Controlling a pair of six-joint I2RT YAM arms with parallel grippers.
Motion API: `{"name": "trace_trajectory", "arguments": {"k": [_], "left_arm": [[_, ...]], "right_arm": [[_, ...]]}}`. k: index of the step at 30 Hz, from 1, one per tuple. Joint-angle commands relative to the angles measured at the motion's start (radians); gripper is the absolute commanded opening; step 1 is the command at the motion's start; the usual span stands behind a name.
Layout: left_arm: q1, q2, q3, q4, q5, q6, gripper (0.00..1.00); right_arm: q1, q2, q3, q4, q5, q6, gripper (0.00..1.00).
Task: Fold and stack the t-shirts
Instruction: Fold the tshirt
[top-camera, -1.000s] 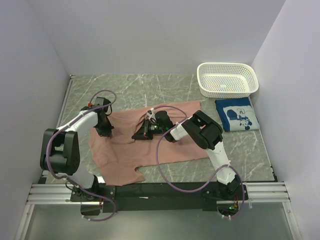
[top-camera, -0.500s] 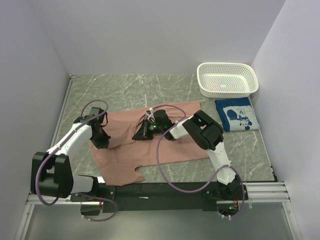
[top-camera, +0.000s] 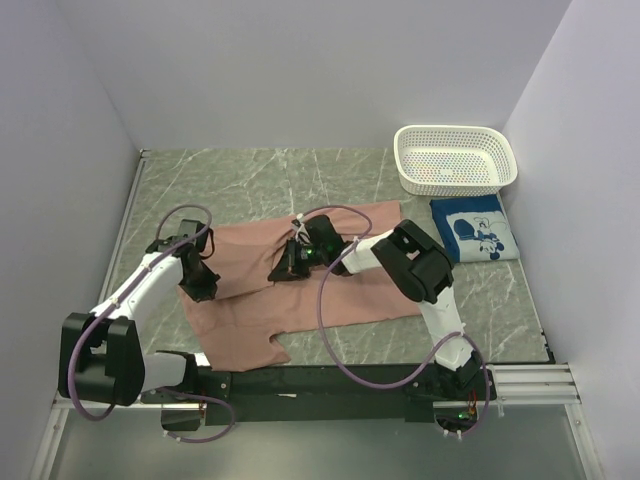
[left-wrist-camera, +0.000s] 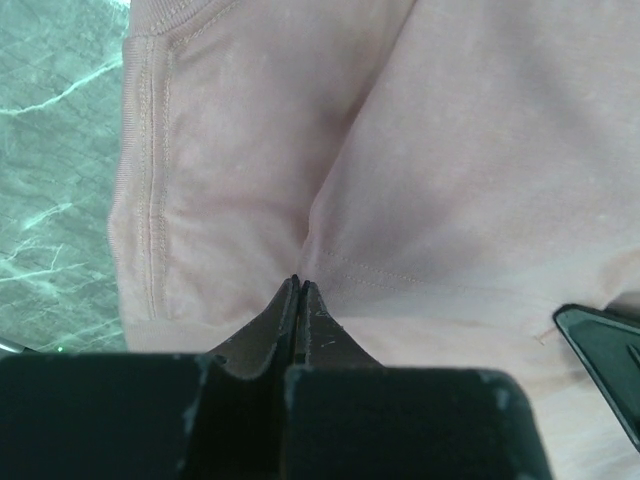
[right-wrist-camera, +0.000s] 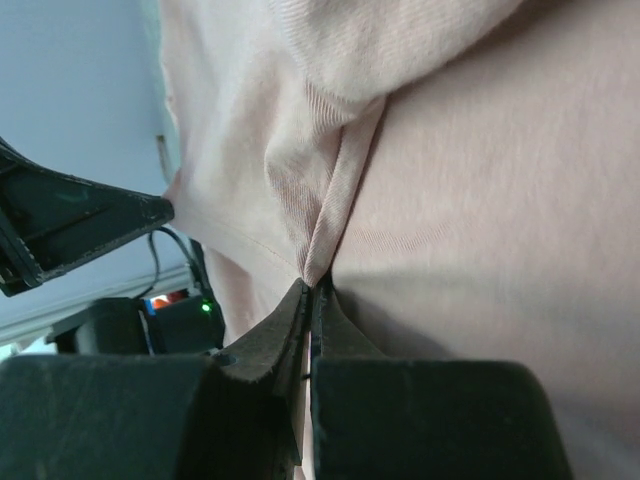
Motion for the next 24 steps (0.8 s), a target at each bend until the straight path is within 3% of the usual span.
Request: {"name": "trace_trajectory", "arguments": {"k": [1, 8, 19, 22, 24], "left_arm": [[-0.004, -0.009, -0.012, 0.005, -0.027, -0.027, 0.01], [-0.004, -0.034, -0.041, 0.008, -0.013, -0.046, 0.02], [-0.004, -0.095, -0.096, 0.035, 0.022, -0.102, 0.03], [-0.004, -0.132, -0.09, 0.021, 0.022, -0.11, 0.09], [-0.004, -0.156, -0.079, 0.009, 0.008, -0.119, 0.17]], "right_arm": [[-0.004, -0.065, 0.035, -0.15, 0.046, -0.099, 0.01], [-0.005, -0.077, 0.083, -0.316, 0.092, -0.168, 0.05], [-0.004, -0.08, 0.11, -0.38, 0.109, -0.226, 0.07], [-0.004, -0.092, 0.115, -0.406, 0.121, -0.255, 0.16], [-0.007, -0.118, 0.123, -0.443, 0.138, -0.278, 0.27]]}}
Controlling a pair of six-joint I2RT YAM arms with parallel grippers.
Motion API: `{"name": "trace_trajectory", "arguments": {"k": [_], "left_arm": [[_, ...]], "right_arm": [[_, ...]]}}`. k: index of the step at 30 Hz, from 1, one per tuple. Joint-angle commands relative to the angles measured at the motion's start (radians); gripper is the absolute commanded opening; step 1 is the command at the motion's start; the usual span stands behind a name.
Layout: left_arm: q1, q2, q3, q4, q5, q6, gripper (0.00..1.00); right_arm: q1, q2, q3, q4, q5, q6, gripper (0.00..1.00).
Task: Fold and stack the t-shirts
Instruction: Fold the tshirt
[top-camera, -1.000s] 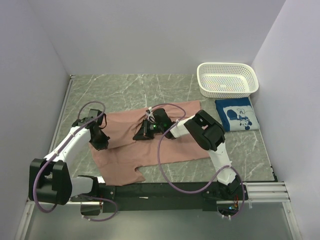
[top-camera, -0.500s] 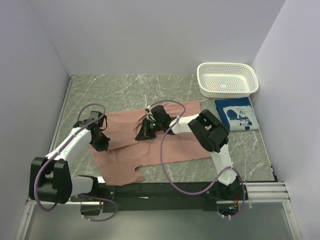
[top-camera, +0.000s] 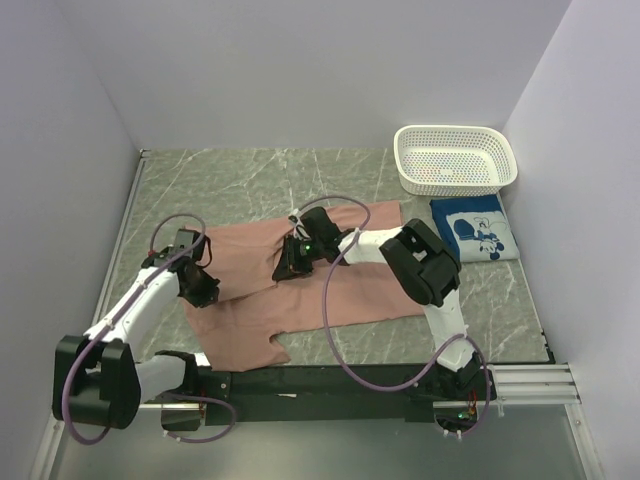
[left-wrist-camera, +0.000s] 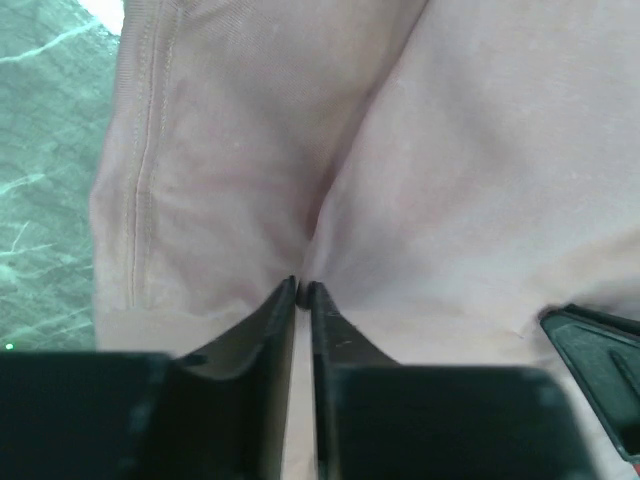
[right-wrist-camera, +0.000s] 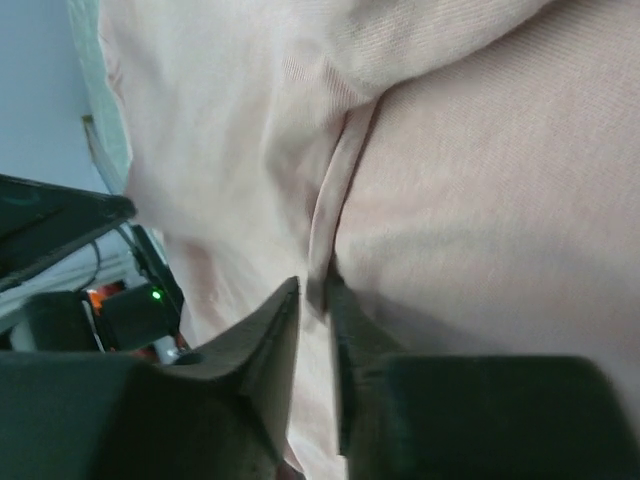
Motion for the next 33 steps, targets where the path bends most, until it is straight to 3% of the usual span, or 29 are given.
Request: {"name": "trace_trajectory", "arguments": {"k": [1, 5, 9, 11, 20, 27, 33], "left_arm": [[-0.004, -0.08, 0.017, -0.035, -0.024, -0.031, 0.19], [0.044, -0.128, 0.073, -0.043, -0.107, -0.021, 0.29], [0.125, -0.125, 0.139, 0.038, -0.174, 0.082, 0.59], [0.159, -0.079, 0.179, 0.09, -0.167, 0.12, 0.63], [0.214, 0.29, 0.379, 0.319, -0.116, 0.241, 0.52], [0.243, 0.56, 0.514, 0.339, -0.093, 0.291, 0.51], [0.269, 0.66, 0.567, 0.351, -0.064, 0.314, 0.42]], "right_arm": [[-0.012, -0.069, 0.028, -0.11, 0.079, -0.105, 0.3], [-0.059, -0.144, 0.011, -0.16, 0.094, -0.137, 0.41], [-0.166, -0.23, -0.04, -0.186, 0.135, -0.171, 0.43], [-0.254, -0.272, -0.069, -0.197, 0.164, -0.179, 0.43], [-0.57, -0.293, -0.113, -0.203, 0.235, -0.191, 0.43], [-0.689, -0.244, -0.124, -0.159, 0.243, -0.148, 0.42], [-0.726, -0.197, -0.106, -0.13, 0.218, -0.142, 0.42]]}}
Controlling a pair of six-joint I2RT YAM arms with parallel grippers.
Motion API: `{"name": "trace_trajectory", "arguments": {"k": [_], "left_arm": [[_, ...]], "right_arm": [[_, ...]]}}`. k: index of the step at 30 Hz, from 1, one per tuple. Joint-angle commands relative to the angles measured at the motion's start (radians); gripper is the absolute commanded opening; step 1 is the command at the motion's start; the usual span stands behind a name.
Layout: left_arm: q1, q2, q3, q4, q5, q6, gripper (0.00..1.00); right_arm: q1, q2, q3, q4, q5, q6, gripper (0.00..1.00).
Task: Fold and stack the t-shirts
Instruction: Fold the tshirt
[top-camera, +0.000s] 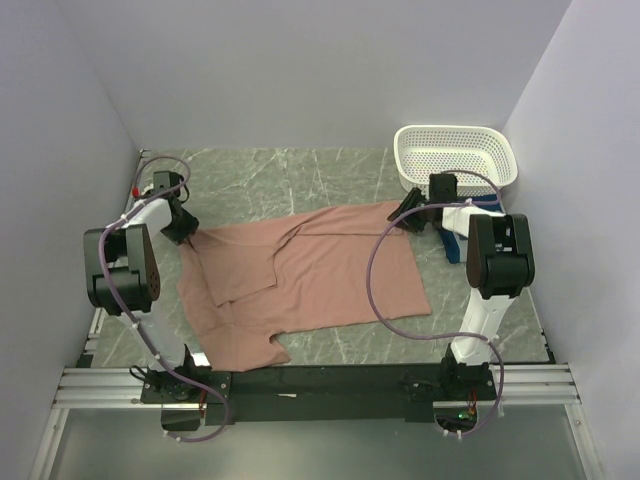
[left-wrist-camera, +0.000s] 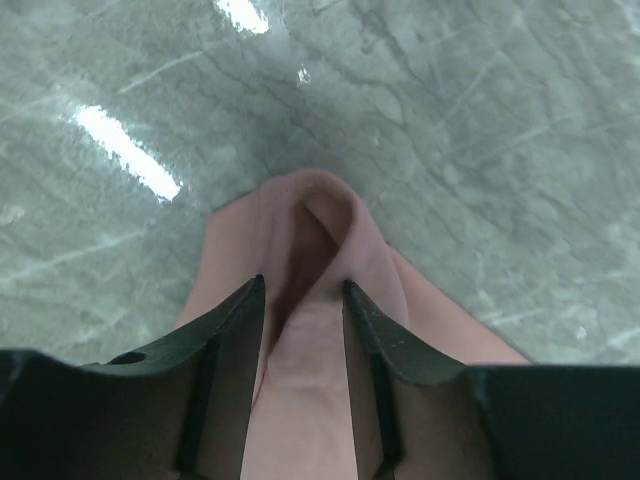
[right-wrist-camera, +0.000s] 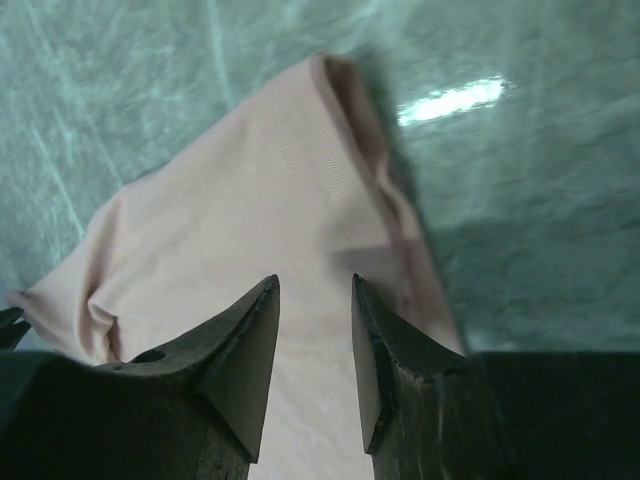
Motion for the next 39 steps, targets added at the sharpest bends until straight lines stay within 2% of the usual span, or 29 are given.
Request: {"name": "trace_trajectory", "arguments": {"k": [1, 7, 14, 17, 31, 39], "left_arm": [[0.017, 0.02, 0.054, 0.032, 0.027, 0.033, 0.42], [0.031, 0.071, 0.059, 0.03, 0.027, 0.042, 0.35], [0.077, 0.135, 0.128, -0.008, 0.003, 0.042, 0.21], [0.082, 0.154, 0.151, -0.022, -0.012, 0.051, 0.18], [0.085, 0.177, 0.174, -0.03, 0.015, 0.065, 0.18], [0.083, 0.152, 0.174, -0.026, 0.035, 0.07, 0.21]], "right_arm": [[-0.012, 0.022, 0.019, 0.039, -0.01, 0.007, 0.42], [-0.014, 0.044, 0.06, -0.002, -0.001, 0.018, 0.41], [-0.014, 0.036, 0.053, -0.027, 0.019, 0.004, 0.41], [-0.014, 0.024, 0.05, -0.041, 0.037, -0.004, 0.41], [-0.015, -0.093, -0.003, -0.139, 0.188, -0.077, 0.41], [-0.014, -0.104, -0.012, -0.167, 0.16, -0.102, 0.4]]}}
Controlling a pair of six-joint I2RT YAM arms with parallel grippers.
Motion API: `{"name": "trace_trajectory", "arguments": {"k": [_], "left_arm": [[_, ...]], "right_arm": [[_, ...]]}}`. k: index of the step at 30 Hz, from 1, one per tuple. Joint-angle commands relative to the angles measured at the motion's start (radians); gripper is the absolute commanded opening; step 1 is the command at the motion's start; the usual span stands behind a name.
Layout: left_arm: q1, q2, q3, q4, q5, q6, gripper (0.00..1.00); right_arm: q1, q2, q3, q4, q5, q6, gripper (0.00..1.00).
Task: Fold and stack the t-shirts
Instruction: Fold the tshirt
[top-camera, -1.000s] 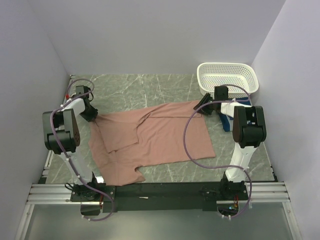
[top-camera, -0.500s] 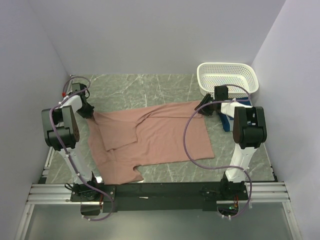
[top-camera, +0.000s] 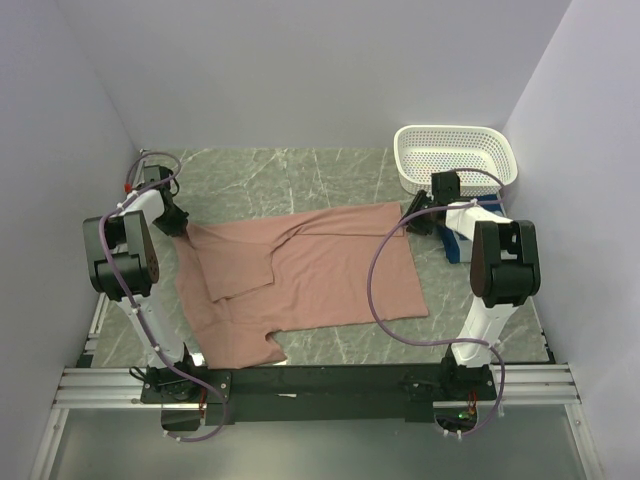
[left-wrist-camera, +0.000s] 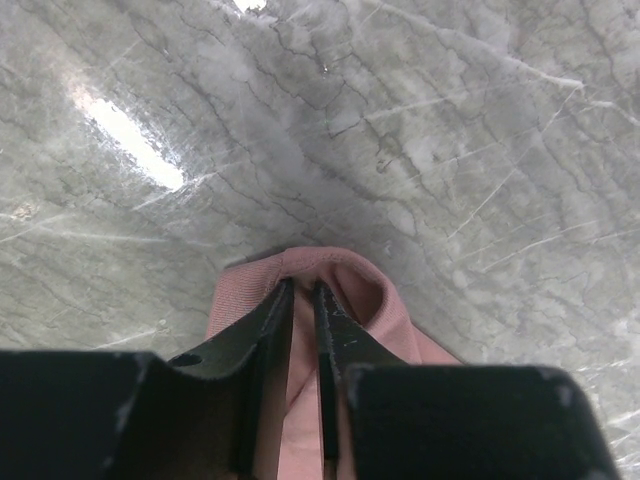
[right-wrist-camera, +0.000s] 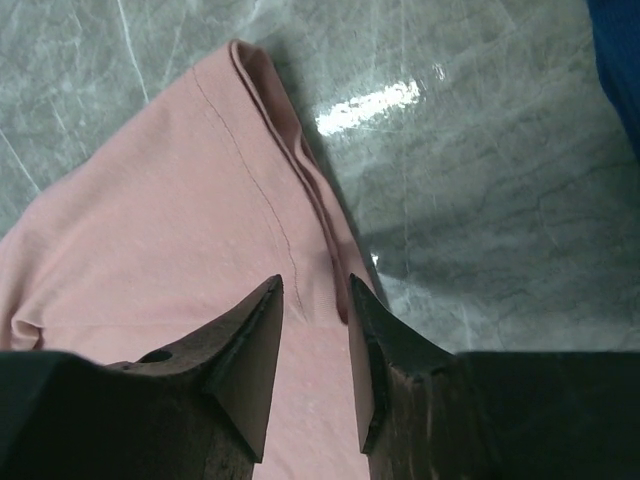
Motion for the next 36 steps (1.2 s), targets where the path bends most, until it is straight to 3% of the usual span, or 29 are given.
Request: {"name": "trace_trajectory", "arguments": {"k": [1, 26, 28, 31, 32, 36], "left_arm": [[0.008, -0.005, 0.027, -0.003, 0.009, 0.024, 0.21], [0.009, 0.006, 0.04, -0.009, 0.04, 0.027, 0.21], [0.008, 0.007, 0.04, -0.009, 0.041, 0.025, 0.21], [0.009, 0.012, 0.043, -0.012, 0.034, 0.03, 0.21], [0.008, 0.013, 0.043, -0.012, 0.031, 0.032, 0.21], [0.008, 0.016, 0.047, -0.015, 0.028, 0.033, 0.21]], "right_arm": [[-0.003, -0.033, -0.006, -0.022, -0.002, -0.028, 0.39], [-0.002, 0.03, 0.024, -0.091, -0.035, -0.051, 0.3], [0.0, 0.033, 0.035, -0.098, -0.042, -0.057, 0.26], [0.0, 0.03, 0.035, -0.1, -0.019, -0.06, 0.1], [-0.002, 0.027, 0.037, -0.106, -0.003, -0.066, 0.01], [-0.003, 0.009, 0.064, -0.13, 0.05, -0.091, 0.0]]}}
